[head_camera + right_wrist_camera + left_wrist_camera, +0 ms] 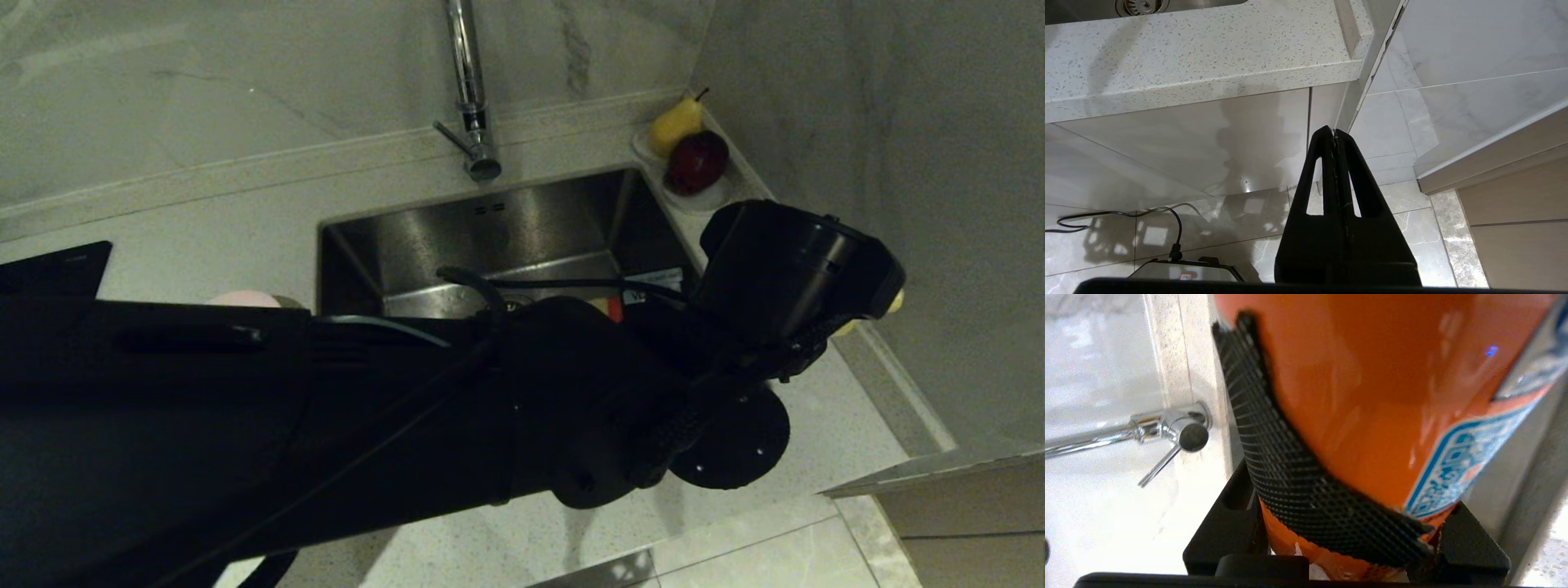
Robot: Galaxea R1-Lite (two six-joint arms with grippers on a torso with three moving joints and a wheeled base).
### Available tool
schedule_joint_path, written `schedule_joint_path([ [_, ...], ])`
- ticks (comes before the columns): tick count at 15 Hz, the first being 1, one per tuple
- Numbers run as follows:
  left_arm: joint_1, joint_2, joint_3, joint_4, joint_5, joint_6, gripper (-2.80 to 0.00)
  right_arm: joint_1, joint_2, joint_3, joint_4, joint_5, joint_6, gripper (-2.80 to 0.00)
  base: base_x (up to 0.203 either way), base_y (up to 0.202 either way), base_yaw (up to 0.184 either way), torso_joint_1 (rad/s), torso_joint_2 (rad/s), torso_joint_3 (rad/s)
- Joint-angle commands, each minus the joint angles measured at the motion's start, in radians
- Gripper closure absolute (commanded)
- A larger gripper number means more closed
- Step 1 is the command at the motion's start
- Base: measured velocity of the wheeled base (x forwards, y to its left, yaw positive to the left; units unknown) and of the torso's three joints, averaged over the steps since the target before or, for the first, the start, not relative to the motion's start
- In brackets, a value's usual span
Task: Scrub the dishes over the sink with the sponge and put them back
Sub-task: Squeeze it onto the sponge
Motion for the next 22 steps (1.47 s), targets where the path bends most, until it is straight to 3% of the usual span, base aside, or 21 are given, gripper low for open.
schedule_joint_path([
  [1, 0.0, 0.02, 0.002, 0.004, 0.038, 0.006, 0.0, 0.0, -0.001, 0.0, -0.001, 0.0, -0.001, 0.0, 0.0, 0.0, 0.0, 0.0, 0.0, 0.0],
  [9, -0.011, 0.079, 0.008, 0.001, 0.065, 0.009, 0.0, 0.0, -0.001, 0.0, -0.001, 0.0, -0.001, 0.0, 0.0, 0.0, 0.0, 0.0, 0.0, 0.0],
  [17, -0.011, 0.084, 0.015, 0.013, 0.094, 0.075, 0.0, 0.0, 0.0, 0.0, -0.001, 0.0, -0.001, 0.0, 0.0, 0.0, 0.0, 0.0, 0.0, 0.0],
  [22, -0.011, 0.082, 0.023, 0.058, 0.109, 0.082, 0.0, 0.0, 0.0, 0.0, -0.001, 0.0, -0.001, 0.0, 0.0, 0.0, 0.0, 0.0, 0.0, 0.0],
])
